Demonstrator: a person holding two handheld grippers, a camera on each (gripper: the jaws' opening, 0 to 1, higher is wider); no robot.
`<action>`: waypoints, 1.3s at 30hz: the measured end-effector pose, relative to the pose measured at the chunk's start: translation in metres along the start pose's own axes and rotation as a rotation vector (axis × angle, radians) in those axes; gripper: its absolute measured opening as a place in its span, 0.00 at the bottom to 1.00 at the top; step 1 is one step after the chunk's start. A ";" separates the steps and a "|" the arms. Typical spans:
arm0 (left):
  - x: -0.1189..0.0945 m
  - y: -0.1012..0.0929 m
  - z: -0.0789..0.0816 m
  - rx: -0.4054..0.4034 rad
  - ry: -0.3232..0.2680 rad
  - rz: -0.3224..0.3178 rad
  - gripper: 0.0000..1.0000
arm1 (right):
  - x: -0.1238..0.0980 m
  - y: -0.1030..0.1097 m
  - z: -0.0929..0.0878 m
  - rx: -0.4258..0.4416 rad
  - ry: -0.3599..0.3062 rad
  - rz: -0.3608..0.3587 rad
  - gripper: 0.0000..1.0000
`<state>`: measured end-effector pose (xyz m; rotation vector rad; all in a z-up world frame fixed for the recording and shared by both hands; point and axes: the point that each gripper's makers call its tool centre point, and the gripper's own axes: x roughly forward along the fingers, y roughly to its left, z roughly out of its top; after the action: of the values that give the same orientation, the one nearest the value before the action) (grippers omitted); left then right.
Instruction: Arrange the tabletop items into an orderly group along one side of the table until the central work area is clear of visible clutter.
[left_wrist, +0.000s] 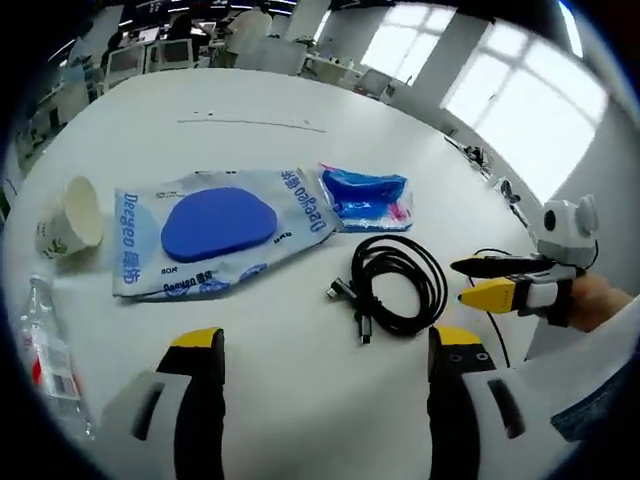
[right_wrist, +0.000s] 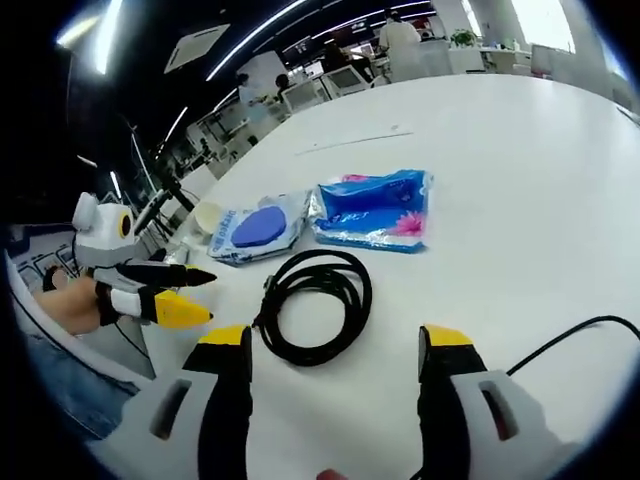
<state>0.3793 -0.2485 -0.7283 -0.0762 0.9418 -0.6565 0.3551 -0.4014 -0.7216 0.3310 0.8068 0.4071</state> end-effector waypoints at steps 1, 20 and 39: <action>-0.003 0.001 -0.002 0.006 0.002 -0.001 0.85 | -0.001 0.000 0.000 0.007 0.000 0.006 0.69; -0.023 0.011 -0.017 -0.065 -0.021 0.013 0.81 | -0.030 -0.010 -0.013 0.099 -0.022 0.013 0.64; -0.038 0.023 -0.015 -0.084 -0.045 0.028 0.80 | -0.037 -0.014 -0.005 0.163 -0.083 0.025 0.63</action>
<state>0.3635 -0.2062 -0.7172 -0.1516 0.9253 -0.5871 0.3312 -0.4305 -0.7077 0.5072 0.7571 0.3489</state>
